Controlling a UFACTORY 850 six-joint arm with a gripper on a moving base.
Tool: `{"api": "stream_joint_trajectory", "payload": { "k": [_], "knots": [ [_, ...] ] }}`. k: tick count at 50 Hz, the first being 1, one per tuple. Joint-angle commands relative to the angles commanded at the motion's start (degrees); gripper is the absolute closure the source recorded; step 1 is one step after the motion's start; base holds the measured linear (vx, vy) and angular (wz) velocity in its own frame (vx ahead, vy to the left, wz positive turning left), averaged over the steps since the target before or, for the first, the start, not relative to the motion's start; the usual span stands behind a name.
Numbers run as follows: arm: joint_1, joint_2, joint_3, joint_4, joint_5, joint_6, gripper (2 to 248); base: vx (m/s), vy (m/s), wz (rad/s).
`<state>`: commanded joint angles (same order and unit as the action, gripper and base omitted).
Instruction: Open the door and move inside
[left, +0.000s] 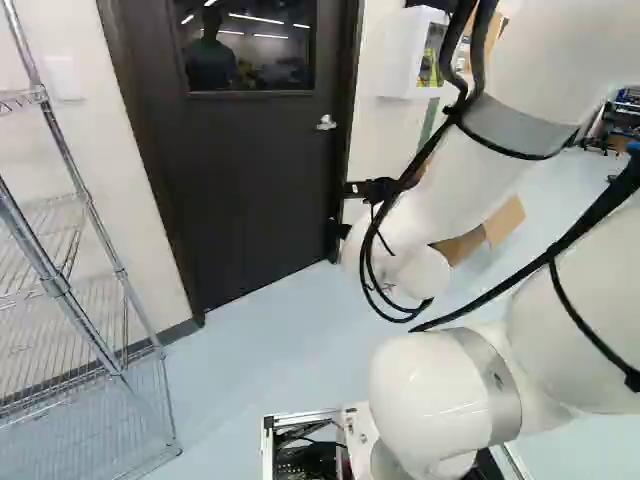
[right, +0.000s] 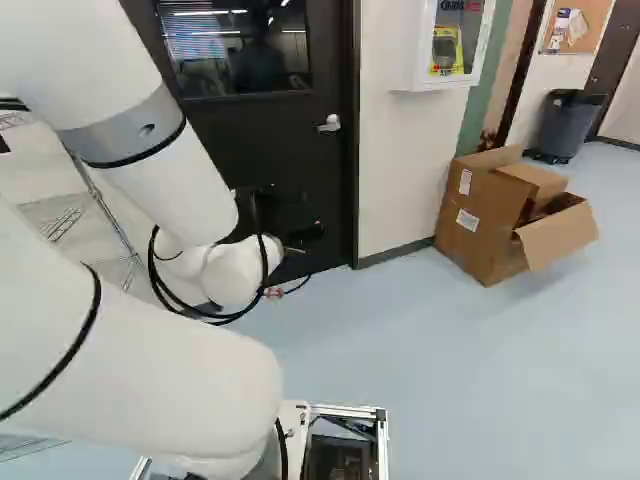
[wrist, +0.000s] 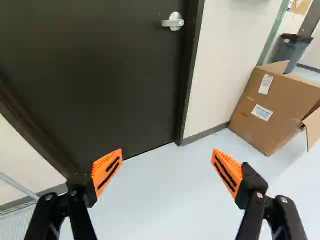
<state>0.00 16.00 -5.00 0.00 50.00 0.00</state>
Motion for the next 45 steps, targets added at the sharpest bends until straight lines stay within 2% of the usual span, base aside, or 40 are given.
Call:
{"api": "stream_joint_trajectory", "payload": {
  "k": [19,45],
  "knots": [
    [0.0,0.0,0.0,0.0,0.0,0.0,3,0.04,0.001,-0.003],
    [0.0,0.0,0.0,0.0,0.0,0.0,3,0.122,-0.029,0.003]
  ]
}}
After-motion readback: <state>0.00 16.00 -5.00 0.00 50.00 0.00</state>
